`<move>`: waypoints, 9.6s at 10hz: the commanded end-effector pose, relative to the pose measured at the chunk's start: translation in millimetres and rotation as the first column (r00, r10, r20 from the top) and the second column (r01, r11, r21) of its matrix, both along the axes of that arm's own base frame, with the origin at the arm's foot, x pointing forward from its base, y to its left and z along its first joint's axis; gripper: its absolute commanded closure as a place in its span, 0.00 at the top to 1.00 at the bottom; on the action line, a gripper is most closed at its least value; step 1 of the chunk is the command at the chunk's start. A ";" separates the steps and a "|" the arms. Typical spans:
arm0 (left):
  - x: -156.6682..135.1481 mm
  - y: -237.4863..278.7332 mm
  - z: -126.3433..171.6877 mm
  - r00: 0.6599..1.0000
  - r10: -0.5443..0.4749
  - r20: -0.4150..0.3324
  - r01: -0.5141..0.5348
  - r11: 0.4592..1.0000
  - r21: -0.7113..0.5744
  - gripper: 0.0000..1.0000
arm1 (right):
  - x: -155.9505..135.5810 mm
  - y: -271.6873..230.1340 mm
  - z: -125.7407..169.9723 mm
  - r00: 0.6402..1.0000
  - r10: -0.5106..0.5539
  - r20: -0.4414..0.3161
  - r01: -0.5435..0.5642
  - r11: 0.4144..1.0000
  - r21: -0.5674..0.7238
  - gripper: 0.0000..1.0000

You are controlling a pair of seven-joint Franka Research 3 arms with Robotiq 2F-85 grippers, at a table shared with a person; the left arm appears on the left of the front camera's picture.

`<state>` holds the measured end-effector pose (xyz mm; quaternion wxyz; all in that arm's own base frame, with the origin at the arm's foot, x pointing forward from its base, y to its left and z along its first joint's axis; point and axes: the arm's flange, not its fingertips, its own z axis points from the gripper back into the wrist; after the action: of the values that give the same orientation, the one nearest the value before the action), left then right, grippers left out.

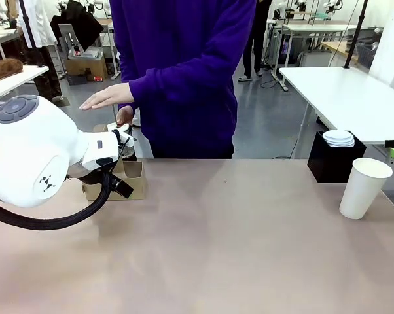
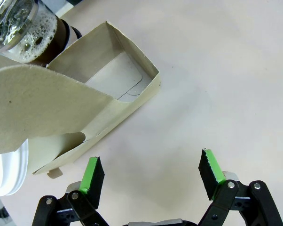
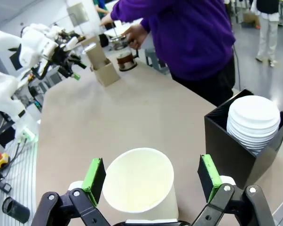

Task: Pour a drink into a cup and package it in a carrier.
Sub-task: Pick up the 600 ml Paper Cup and place it in the middle top area of the table, then when a person places the Paper Cup Lid on the 600 ml Paper Cup , lift the 600 ml Paper Cup.

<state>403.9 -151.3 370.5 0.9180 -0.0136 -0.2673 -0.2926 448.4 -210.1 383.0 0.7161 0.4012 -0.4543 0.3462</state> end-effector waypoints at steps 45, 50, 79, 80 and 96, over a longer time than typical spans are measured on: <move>-0.2 0.1 0.1 1.000 0.000 0.000 0.000 1.000 -0.001 1.00 | -14.5 60.3 -122.7 0.981 0.002 0.193 -0.039 0.982 0.187 0.80; -0.2 0.1 0.1 1.000 0.000 0.000 0.000 1.000 -0.001 1.00 | 2.4 176.3 -38.7 0.986 -0.011 0.164 -0.025 0.977 0.211 0.80; -0.2 0.1 0.1 1.000 0.000 0.000 0.000 1.000 -0.001 1.00 | 122.3 370.2 -127.0 0.980 -0.012 0.198 -0.034 0.973 0.229 0.80; -0.2 0.1 0.1 1.000 0.000 0.000 0.000 1.000 -0.001 1.00 | 122.3 370.2 -127.0 0.980 -0.012 0.198 -0.034 0.973 0.229 0.80; -0.2 0.1 0.1 1.000 0.000 0.000 0.000 1.000 -0.001 1.00 | 122.3 370.2 -127.0 0.980 -0.012 0.198 -0.034 0.973 0.229 0.80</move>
<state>404.0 -151.3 370.4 0.9181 -0.0134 -0.2671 -0.2927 572.4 158.3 252.3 0.6164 0.4462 -0.5546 0.3367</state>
